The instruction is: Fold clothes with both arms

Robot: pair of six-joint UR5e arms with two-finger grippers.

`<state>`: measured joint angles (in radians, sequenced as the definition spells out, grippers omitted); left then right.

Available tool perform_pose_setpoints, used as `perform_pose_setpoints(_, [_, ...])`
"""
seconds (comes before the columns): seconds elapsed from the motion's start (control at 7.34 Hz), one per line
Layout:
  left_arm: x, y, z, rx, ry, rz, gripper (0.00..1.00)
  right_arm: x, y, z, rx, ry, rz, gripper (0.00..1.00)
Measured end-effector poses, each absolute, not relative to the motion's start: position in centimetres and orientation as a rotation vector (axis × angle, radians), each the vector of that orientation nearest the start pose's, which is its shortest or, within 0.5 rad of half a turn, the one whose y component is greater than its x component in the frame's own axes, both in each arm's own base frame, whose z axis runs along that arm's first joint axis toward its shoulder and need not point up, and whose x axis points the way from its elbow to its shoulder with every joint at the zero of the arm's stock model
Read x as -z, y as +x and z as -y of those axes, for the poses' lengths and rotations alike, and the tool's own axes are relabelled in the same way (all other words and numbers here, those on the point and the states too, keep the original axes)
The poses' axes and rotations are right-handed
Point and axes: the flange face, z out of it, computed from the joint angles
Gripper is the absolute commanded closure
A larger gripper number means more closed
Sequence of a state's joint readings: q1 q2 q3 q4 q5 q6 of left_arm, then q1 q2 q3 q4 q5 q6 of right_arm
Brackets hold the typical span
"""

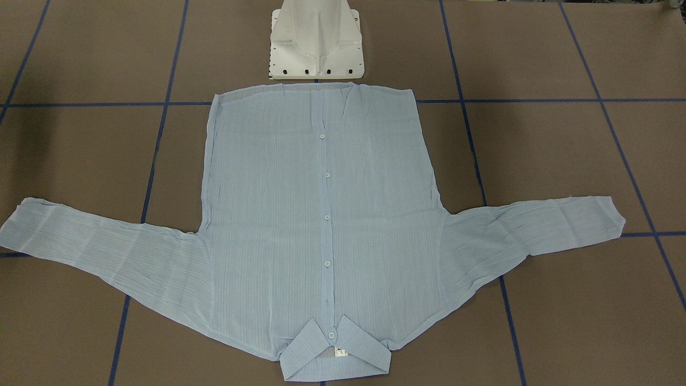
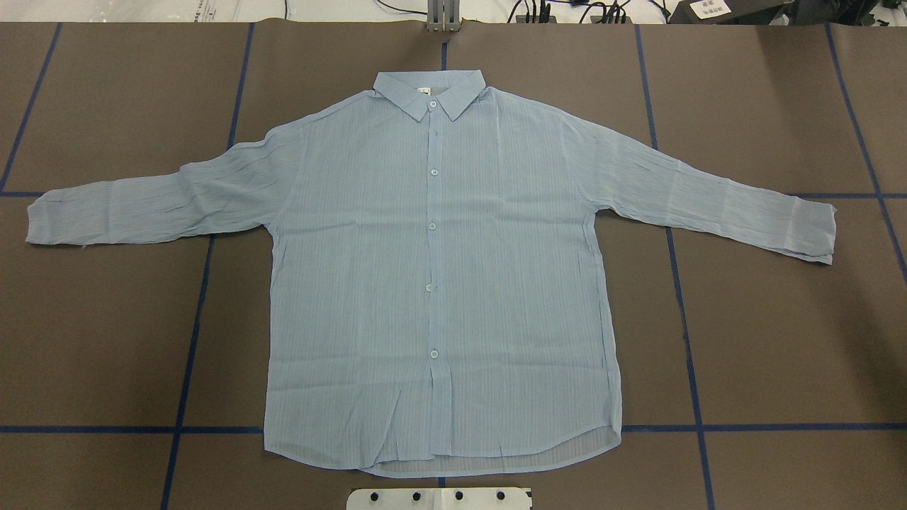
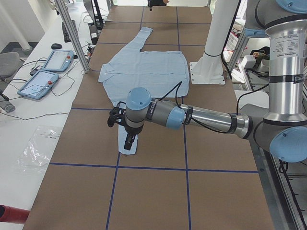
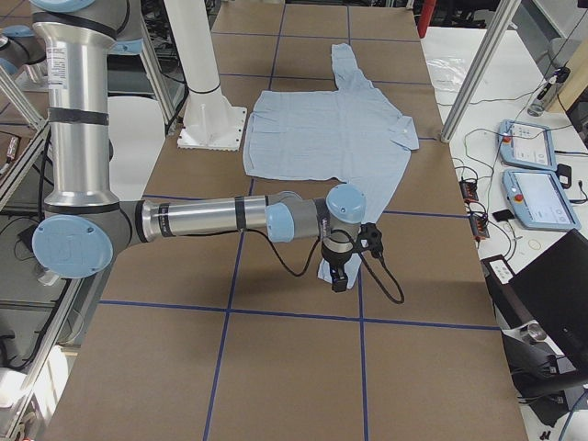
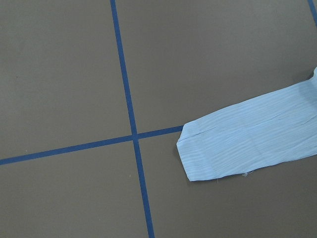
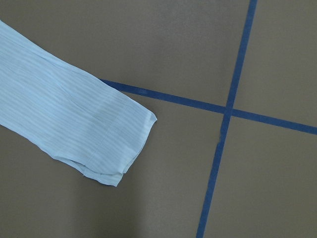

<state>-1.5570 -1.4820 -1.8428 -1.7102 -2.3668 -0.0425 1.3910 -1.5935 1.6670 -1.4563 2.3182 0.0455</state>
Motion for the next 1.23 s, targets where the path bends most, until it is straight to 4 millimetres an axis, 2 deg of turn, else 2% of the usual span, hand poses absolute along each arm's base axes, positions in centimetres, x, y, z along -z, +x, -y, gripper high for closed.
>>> perform_pose_setpoints(0.27, [-54.7, -5.3, 46.4, -0.108, 0.281, -0.834, 0.00, -61.1, -7.5, 52.4, 0.095, 0.071, 0.785, 0.11])
perform_pose_setpoints(0.41, [-54.5, -5.1, 46.4, -0.110, 0.278, -0.859, 0.00, -61.4, -10.1, 53.7, 0.049, 0.058, 0.801, 0.12])
perform_pose_setpoints(0.55, [-54.5, -5.1, 46.3, -0.112, 0.277, -0.869, 0.00, -62.7, -11.8, 54.4, 0.033, 0.060, 0.814, 0.17])
perform_pose_setpoints(0.82, [-54.4, -5.1, 46.4, -0.116, 0.283, -0.870, 0.00, -64.7, -13.2, 55.6, -0.003, 0.055, 0.828, 0.19])
perform_pose_setpoints(1.09, [-54.3, -5.1, 46.4, -0.121, 0.294, -0.870, 0.00, -66.1, -13.4, 56.0, -0.030, 0.033, 0.821, 0.19])
perform_pose_setpoints(1.23, [-54.3, -5.1, 46.4, -0.123, 0.297, -0.870, 0.00, -66.7, -13.5, 56.3, -0.038, 0.021, 0.815, 0.23])
